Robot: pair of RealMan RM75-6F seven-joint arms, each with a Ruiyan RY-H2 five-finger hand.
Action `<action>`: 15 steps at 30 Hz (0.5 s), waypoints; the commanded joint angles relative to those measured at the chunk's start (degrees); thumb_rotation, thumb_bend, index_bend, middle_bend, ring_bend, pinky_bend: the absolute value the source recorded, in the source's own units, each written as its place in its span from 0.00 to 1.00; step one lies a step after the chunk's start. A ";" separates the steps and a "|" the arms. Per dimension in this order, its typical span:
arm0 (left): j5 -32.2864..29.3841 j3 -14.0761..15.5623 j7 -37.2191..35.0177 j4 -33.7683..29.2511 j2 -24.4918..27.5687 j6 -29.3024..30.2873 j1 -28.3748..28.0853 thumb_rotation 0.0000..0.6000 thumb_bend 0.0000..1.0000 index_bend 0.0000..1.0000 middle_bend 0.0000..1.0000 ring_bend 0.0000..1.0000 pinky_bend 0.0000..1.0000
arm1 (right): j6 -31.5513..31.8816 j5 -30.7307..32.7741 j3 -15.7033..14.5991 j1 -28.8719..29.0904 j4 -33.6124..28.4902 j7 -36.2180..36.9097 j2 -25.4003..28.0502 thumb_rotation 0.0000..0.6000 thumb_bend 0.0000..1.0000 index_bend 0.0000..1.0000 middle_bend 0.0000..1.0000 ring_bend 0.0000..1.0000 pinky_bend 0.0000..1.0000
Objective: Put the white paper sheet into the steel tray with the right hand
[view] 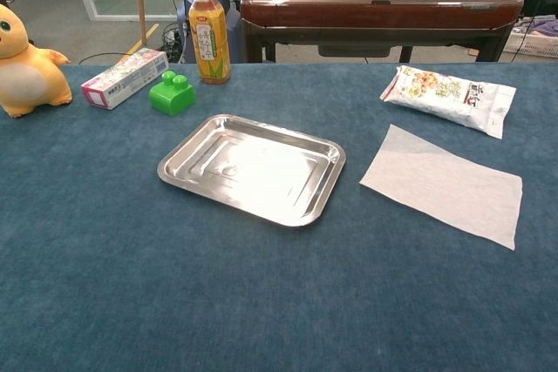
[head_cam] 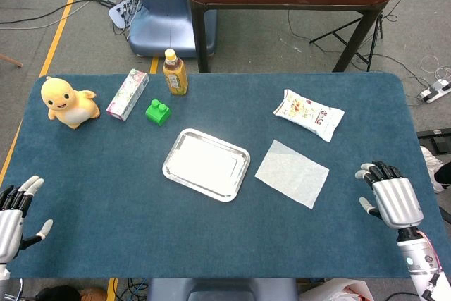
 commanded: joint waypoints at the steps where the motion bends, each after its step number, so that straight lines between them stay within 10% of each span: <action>1: 0.00 0.04 -0.11 0.17 -0.17 -0.14 -0.06 1.00 0.25 0.13 0.12 0.14 0.06 | -0.77 0.03 0.02 0.41 -0.30 -0.40 -0.05 1.00 0.22 0.39 0.30 0.19 0.31; 15: -0.06 0.17 -0.95 0.81 -0.22 0.42 0.43 1.00 0.25 0.13 0.12 0.14 0.06 | -8.93 1.78 2.34 6.64 -2.63 -5.55 -2.22 1.00 0.22 0.39 0.30 0.19 0.31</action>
